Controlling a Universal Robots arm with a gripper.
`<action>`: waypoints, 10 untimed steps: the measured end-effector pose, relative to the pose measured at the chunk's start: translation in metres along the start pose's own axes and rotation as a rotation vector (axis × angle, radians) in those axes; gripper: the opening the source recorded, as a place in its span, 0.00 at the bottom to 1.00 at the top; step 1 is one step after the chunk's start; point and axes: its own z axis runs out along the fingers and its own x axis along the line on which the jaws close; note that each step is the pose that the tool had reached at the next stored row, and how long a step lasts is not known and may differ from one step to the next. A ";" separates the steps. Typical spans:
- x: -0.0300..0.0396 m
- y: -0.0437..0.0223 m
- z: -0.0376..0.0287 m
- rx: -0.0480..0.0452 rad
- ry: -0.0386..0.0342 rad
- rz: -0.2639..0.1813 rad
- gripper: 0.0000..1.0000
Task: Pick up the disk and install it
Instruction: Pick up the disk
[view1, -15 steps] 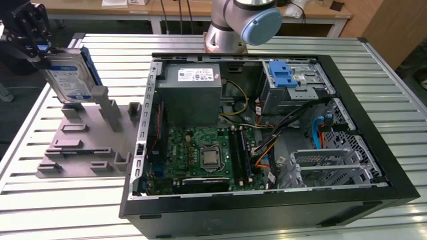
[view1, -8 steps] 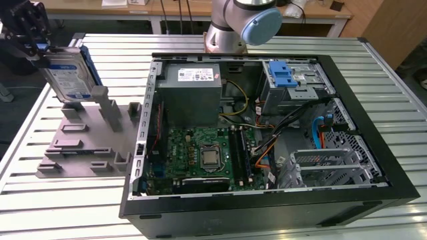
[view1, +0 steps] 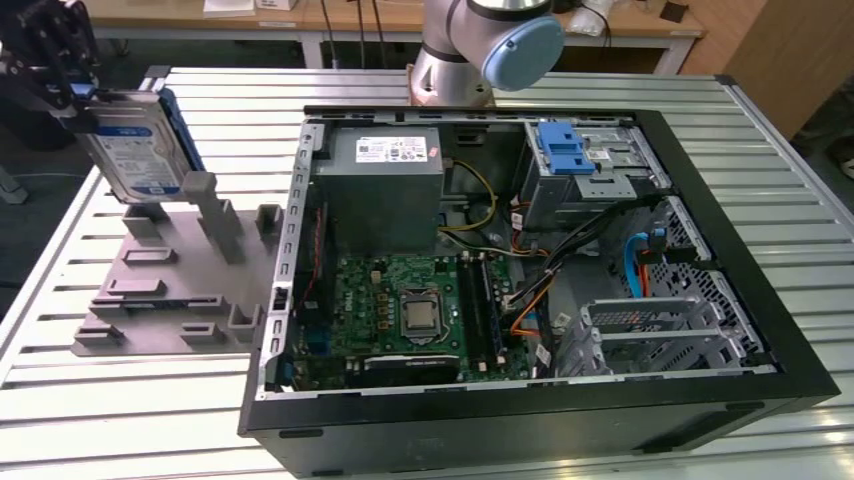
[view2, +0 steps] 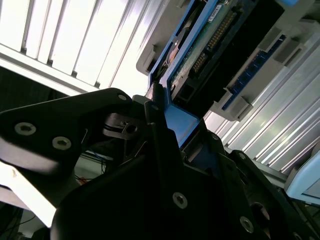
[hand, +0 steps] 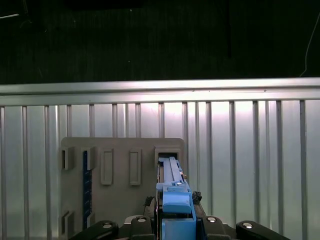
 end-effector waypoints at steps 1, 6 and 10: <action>0.0000 0.0000 -0.0005 -0.0001 0.0000 0.000 0.36; 0.0000 0.0000 -0.0028 0.0000 0.0000 0.000 0.36; 0.0001 0.0000 -0.0047 0.0000 0.0000 0.000 0.36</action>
